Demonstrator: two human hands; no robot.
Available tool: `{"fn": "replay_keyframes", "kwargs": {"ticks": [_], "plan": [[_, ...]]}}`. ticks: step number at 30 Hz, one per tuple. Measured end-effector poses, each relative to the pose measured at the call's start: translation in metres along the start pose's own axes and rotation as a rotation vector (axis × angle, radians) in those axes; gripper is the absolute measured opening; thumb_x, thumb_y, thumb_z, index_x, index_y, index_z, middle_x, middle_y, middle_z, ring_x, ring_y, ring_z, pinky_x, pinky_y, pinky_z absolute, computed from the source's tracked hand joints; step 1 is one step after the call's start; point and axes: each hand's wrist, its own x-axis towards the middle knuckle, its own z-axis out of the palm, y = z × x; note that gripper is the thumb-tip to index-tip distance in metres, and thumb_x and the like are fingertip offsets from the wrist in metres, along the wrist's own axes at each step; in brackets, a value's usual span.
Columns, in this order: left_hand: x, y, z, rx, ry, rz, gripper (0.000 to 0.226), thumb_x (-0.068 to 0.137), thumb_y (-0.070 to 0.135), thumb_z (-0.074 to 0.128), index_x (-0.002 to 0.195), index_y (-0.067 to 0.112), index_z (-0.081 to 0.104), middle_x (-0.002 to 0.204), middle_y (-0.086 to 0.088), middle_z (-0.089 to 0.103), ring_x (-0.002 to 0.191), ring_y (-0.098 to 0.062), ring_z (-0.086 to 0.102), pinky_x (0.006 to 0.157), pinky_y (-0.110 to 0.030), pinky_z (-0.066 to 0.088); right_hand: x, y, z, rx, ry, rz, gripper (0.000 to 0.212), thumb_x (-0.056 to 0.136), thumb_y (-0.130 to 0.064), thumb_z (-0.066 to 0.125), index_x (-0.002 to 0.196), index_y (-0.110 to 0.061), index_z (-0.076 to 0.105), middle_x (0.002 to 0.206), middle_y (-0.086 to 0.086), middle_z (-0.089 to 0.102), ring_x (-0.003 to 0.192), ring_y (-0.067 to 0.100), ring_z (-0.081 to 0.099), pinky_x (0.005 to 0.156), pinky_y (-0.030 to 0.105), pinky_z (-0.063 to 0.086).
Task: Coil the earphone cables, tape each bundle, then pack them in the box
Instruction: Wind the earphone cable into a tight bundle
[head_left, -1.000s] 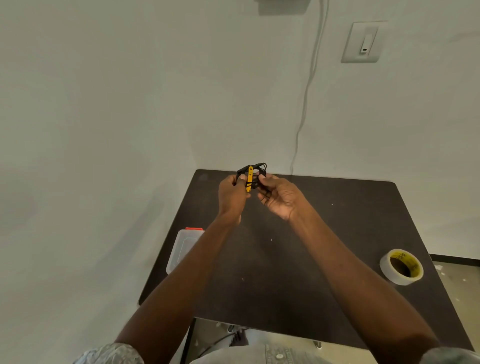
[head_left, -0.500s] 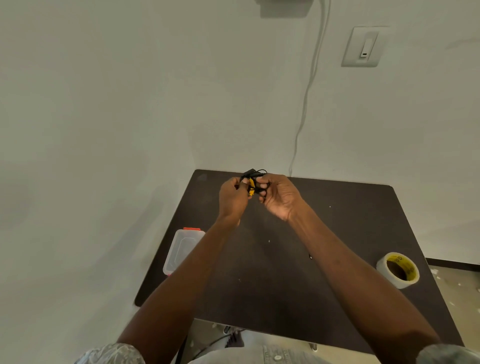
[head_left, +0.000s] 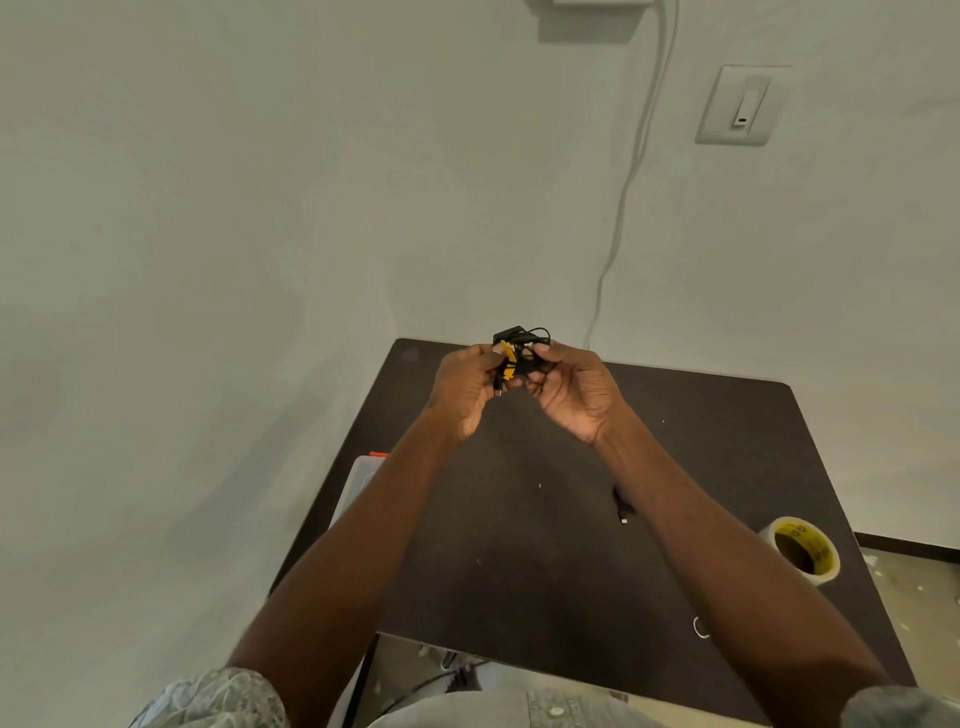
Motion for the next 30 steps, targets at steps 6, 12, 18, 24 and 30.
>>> {"fn": "replay_keyframes", "kwargs": {"ticks": [6, 12, 18, 24, 30], "plan": [[-0.004, -0.006, -0.002, -0.073, -0.090, 0.024, 0.013, 0.091, 0.010, 0.060, 0.098, 0.000, 0.064, 0.092, -0.016, 0.068, 0.078, -0.023, 0.064, 0.073, -0.035, 0.045, 0.003, -0.012, -0.001, -0.011, -0.142, 0.033, 0.011, 0.075, -0.007, 0.062, 0.085, -0.008, 0.066, 0.057, 0.000, 0.053, 0.048, 0.011, 0.041, 0.064, 0.027, 0.036], [-0.006, -0.002, -0.003, -0.271, -0.166, 0.048, 0.012, 0.094, 0.010, 0.053, 0.100, 0.007, 0.063, 0.093, -0.007, 0.070, 0.088, -0.019, 0.064, 0.083, -0.032, 0.047, 0.004, -0.022, -0.001, -0.136, -0.167, 0.059, 0.021, 0.076, -0.013, 0.073, 0.093, -0.003, 0.066, 0.069, 0.001, 0.058, 0.056, 0.009, 0.051, 0.063, 0.023, 0.046], [-0.008, 0.010, -0.001, -0.236, -0.157, 0.083, 0.013, 0.096, 0.012, 0.051, 0.098, 0.008, 0.063, 0.087, -0.004, 0.069, 0.079, -0.015, 0.064, 0.071, -0.027, 0.049, 0.002, -0.024, 0.001, -0.081, -0.166, 0.043, 0.010, 0.077, -0.011, 0.067, 0.085, -0.009, 0.071, 0.083, 0.007, 0.071, 0.065, 0.014, 0.062, 0.068, 0.027, 0.049], [-0.012, 0.013, 0.005, -0.247, -0.241, 0.128, 0.013, 0.098, 0.009, 0.046, 0.096, 0.006, 0.058, 0.085, -0.007, 0.069, 0.078, -0.019, 0.067, 0.071, -0.031, 0.054, 0.005, -0.024, 0.004, -0.082, -0.167, 0.029, 0.027, 0.057, -0.014, 0.083, 0.078, -0.009, 0.067, 0.062, 0.003, 0.060, 0.056, 0.014, 0.054, 0.066, 0.030, 0.048], [-0.011, 0.014, 0.005, -0.238, -0.221, 0.160, 0.013, 0.096, 0.007, 0.048, 0.096, 0.006, 0.061, 0.088, -0.004, 0.067, 0.083, -0.015, 0.064, 0.077, -0.026, 0.052, 0.006, -0.033, 0.005, -0.197, -0.149, 0.021, 0.019, 0.073, 0.000, 0.062, 0.091, -0.008, 0.060, 0.075, 0.006, 0.059, 0.066, 0.014, 0.053, 0.062, 0.029, 0.049]]}}
